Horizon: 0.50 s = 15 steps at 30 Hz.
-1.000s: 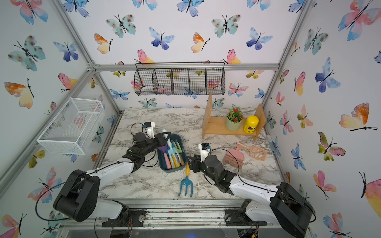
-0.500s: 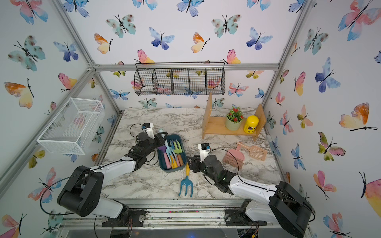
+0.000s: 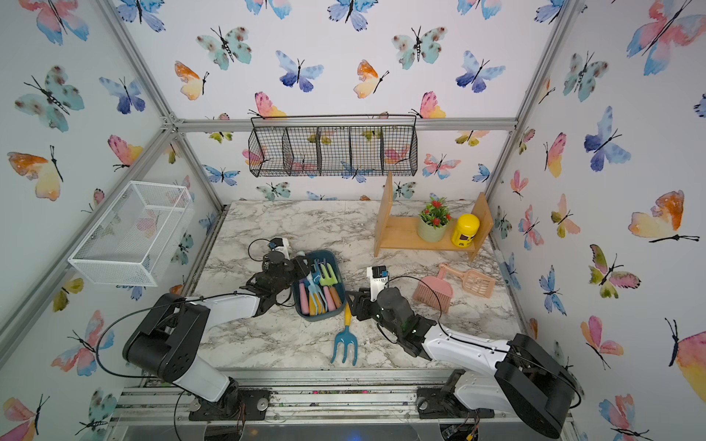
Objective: Put the rake into the storage box
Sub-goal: Place the rake in the storage box.
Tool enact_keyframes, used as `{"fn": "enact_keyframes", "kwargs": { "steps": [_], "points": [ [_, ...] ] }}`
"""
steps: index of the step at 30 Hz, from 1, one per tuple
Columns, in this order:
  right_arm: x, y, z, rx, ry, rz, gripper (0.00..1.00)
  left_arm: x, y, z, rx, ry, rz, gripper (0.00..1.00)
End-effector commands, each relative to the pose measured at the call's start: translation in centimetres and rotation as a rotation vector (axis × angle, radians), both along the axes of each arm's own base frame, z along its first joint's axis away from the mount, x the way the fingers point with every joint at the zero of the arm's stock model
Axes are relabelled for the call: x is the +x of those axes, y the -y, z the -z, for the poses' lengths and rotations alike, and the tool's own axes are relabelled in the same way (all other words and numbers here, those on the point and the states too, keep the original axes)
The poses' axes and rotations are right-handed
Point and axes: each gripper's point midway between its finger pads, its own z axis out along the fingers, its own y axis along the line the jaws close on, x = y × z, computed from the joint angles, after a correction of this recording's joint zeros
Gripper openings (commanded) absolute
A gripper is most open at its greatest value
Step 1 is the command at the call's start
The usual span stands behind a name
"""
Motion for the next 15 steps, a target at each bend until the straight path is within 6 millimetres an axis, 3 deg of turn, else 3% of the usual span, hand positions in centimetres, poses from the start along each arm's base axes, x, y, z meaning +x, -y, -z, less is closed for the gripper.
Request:
{"fn": "enact_keyframes", "kwargs": {
  "steps": [1, 5, 7, 11, 15],
  "points": [
    [0.2, 0.2, 0.0, -0.011, 0.005, 0.022, 0.58, -1.4, 0.7, 2.9, 0.004, -0.093, 0.031, 0.53],
    [0.2, 0.3, 0.1, -0.012, 0.008, 0.025, 0.58, -1.9, 1.2, 4.1, -0.009, -0.130, 0.039, 0.73],
    [0.2, 0.2, 0.2, -0.013, 0.005, 0.022, 0.58, -1.9, 1.6, 3.7, -0.022, -0.127, 0.051, 0.76],
    [0.2, 0.3, 0.3, -0.016, 0.004, 0.024, 0.58, -2.1, 2.1, 1.7, -0.021, -0.082, 0.061, 0.78],
    [0.3, 0.4, 0.7, -0.029, -0.003, 0.029, 0.58, -2.2, 1.4, -2.2, 0.031, 0.000, 0.036, 0.78]
  ]
}}
